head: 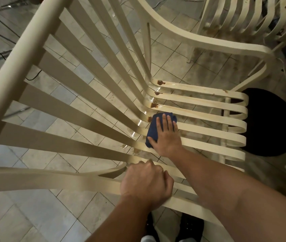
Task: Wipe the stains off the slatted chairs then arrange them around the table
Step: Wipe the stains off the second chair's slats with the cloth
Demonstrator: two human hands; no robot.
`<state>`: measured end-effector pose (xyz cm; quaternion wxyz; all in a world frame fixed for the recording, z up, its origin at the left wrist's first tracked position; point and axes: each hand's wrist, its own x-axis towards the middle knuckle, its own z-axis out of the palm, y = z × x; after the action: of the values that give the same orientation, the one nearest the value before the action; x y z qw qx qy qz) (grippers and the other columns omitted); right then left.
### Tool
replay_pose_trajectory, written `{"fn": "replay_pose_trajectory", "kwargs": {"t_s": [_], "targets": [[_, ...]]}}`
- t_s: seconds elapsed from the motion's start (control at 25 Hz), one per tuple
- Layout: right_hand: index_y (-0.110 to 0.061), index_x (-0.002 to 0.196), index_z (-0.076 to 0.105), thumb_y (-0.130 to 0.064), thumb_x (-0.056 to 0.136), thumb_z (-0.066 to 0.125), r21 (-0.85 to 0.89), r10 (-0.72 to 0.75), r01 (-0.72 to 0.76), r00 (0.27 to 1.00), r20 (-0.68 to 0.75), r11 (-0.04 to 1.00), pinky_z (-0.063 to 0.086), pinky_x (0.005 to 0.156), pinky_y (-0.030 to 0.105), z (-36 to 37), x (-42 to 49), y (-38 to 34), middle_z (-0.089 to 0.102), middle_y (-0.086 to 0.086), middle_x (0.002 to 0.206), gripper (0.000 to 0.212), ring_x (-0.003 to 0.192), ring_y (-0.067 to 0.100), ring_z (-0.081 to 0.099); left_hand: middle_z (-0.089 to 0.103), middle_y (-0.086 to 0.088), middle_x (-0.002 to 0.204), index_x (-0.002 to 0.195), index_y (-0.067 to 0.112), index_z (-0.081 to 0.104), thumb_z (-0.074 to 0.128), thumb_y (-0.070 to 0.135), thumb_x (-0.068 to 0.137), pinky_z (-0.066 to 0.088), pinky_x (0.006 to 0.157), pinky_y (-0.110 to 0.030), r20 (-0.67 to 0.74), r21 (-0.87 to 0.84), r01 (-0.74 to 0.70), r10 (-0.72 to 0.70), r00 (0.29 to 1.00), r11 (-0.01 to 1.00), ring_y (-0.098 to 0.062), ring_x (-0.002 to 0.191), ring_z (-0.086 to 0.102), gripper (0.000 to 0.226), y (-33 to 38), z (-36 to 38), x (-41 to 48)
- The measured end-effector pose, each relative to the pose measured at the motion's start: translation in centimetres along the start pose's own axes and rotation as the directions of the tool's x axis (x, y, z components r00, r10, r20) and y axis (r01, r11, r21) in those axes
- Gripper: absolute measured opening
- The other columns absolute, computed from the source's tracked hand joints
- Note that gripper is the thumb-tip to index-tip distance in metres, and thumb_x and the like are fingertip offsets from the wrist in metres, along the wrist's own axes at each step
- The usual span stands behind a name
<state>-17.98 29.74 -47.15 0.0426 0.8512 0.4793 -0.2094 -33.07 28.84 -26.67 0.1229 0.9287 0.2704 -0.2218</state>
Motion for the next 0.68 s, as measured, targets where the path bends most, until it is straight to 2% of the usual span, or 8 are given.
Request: {"fn": "replay_pose_trajectory", "kwargs": {"t_s": [0.28,0.4,0.48,0.56,0.68], "targets": [[-0.015,0.161,-0.014,-0.078,0.093,0.010,-0.072,0.119,-0.125,0.989,-0.087,0.990,0.004,0.127,0.050,0.5,-6.7,12.0,-0.017,0.015,0.168,0.096,0.156,0.032,-0.013,0.061,-0.003,0.076,0.080,0.017,0.064,0.023,0.049,0.103,0.056,0.072,-0.034,-0.004,-0.058,0.001,-0.001,1.000,0.998,-0.018,0.065,0.060,0.057,-0.1,-0.1,-0.1],[-0.011,0.162,-0.003,-0.078,0.093,0.009,-0.088,0.179,-0.188,0.979,-0.101,0.978,0.012,0.126,0.053,0.5,-9.9,16.9,-0.005,0.017,0.170,0.097,0.157,0.035,-0.002,0.059,-0.003,0.074,0.076,0.017,0.060,0.024,0.048,0.103,0.055,0.071,-0.033,-0.010,-0.066,-0.002,0.001,1.000,0.998,-0.019,0.065,0.058,0.054,-0.1,-0.2,-0.2],[-0.007,0.162,0.007,-0.074,0.095,0.011,-0.083,0.188,-0.195,0.978,-0.090,0.977,0.017,0.125,0.056,0.7,-10.4,17.7,0.005,0.020,0.169,0.095,0.155,0.039,0.005,0.057,-0.004,0.074,0.075,0.018,0.058,0.025,0.046,0.103,0.054,0.071,-0.034,-0.006,-0.070,-0.009,0.008,1.000,0.997,-0.022,0.066,0.058,0.052,-0.1,-0.5,-0.1],[-0.004,0.161,0.013,-0.070,0.096,0.013,-0.084,0.189,-0.197,0.978,-0.090,0.977,0.016,0.124,0.058,0.9,-9.8,16.8,0.009,0.023,0.168,0.093,0.155,0.042,0.008,0.056,-0.005,0.073,0.075,0.017,0.057,0.024,0.045,0.102,0.054,0.073,-0.036,-0.003,-0.074,-0.012,0.012,1.000,0.997,-0.023,0.067,0.058,0.051,-0.2,-0.5,-0.1],[-0.006,0.162,0.007,-0.070,0.096,0.016,-0.078,0.170,-0.175,0.983,-0.074,0.981,0.009,0.126,0.056,0.9,-8.0,13.7,0.002,0.021,0.169,0.092,0.156,0.039,0.000,0.057,-0.006,0.076,0.077,0.017,0.058,0.024,0.045,0.103,0.052,0.073,-0.036,0.000,-0.077,-0.010,0.010,1.000,0.997,-0.025,0.069,0.058,0.051,-0.3,-0.5,-0.1]]}}
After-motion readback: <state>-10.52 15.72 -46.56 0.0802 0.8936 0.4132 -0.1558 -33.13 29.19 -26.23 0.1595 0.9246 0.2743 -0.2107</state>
